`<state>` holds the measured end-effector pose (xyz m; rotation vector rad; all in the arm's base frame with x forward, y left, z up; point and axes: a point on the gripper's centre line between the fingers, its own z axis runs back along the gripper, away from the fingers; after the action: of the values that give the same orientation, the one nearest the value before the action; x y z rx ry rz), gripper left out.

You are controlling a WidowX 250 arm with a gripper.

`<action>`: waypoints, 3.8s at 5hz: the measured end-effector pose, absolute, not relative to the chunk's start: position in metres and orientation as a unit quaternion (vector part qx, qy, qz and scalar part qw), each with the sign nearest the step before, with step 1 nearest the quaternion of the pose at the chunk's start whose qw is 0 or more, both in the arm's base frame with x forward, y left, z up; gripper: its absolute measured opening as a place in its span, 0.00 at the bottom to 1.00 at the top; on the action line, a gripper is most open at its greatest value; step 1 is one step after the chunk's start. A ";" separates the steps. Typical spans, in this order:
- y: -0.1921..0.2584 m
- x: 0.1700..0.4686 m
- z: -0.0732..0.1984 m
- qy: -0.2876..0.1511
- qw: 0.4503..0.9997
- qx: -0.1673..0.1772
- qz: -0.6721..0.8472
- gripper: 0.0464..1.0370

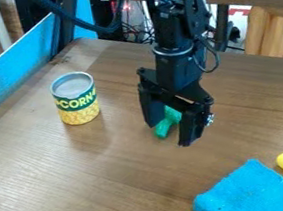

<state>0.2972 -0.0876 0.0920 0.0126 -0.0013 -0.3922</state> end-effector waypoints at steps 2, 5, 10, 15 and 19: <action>-0.076 0.298 0.067 -0.039 0.986 0.037 -0.157 0.96; -0.066 0.313 0.067 -0.155 0.974 0.091 -0.136 0.96; -0.056 0.359 0.038 -0.156 0.978 0.095 -0.105 0.96; -0.049 0.367 0.039 -0.162 0.975 0.099 -0.118 0.77; -0.168 0.388 0.109 -0.244 0.924 0.045 -0.290 0.77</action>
<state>0.3885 -0.1681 0.1085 0.0914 -0.4997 -0.5950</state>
